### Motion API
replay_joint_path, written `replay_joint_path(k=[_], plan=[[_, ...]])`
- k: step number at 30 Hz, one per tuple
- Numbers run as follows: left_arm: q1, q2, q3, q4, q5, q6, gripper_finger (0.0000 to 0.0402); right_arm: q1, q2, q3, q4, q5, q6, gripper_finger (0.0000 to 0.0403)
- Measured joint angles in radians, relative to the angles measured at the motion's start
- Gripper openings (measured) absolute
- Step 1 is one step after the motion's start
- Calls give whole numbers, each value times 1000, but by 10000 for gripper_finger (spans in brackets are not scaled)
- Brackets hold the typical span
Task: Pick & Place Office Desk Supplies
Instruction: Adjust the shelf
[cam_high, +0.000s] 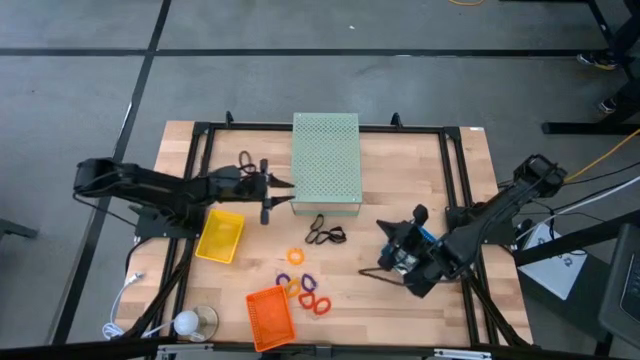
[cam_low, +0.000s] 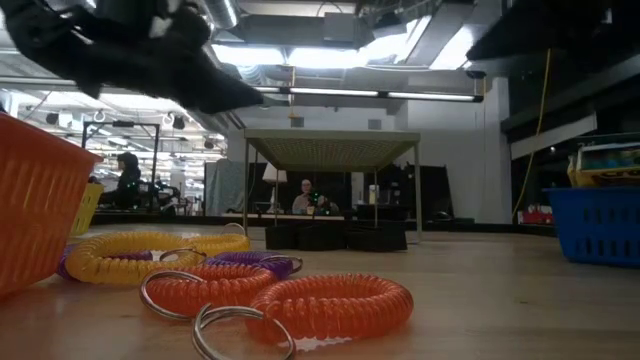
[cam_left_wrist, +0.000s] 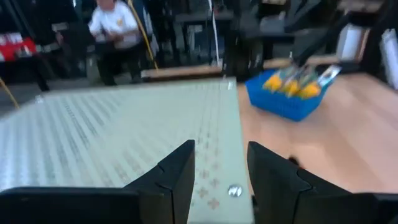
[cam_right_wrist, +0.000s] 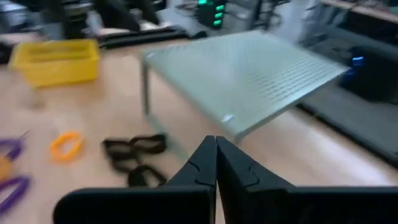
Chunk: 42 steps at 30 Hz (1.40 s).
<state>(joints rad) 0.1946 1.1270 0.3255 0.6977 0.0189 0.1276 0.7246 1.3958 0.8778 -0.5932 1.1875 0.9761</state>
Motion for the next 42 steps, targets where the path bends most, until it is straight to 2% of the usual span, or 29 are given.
replay_joint_path(k=[3,7,9,10,14,22,28,30,35,42], plan=[[1,113,26,0,4,-23,143,-4,-59,-123,332,-122,-239,1],[-16,231,89,52,2,-57,143,-32,-106,-274,925,-434,-673,1],[-37,267,125,47,8,-49,143,-54,-116,-319,1118,-594,-816,0],[-51,277,141,36,12,-42,143,-66,-117,-330,1162,-647,-853,0],[-108,278,181,-27,-17,-17,143,-100,-116,-334,1153,-685,-852,0],[-178,176,181,-186,-165,-32,143,-115,-115,-334,1139,-801,-842,0],[-254,98,182,-152,-244,-27,143,-115,-115,-333,1135,-806,-893,0],[-282,88,181,-135,-237,-27,143,-115,-115,-333,1135,-807,-908,0],[-331,120,182,-100,-118,-39,131,-119,-115,-333,1132,-811,-958,0],[-321,229,186,-103,-139,-98,57,-149,-115,-332,1132,-811,-960,6]])
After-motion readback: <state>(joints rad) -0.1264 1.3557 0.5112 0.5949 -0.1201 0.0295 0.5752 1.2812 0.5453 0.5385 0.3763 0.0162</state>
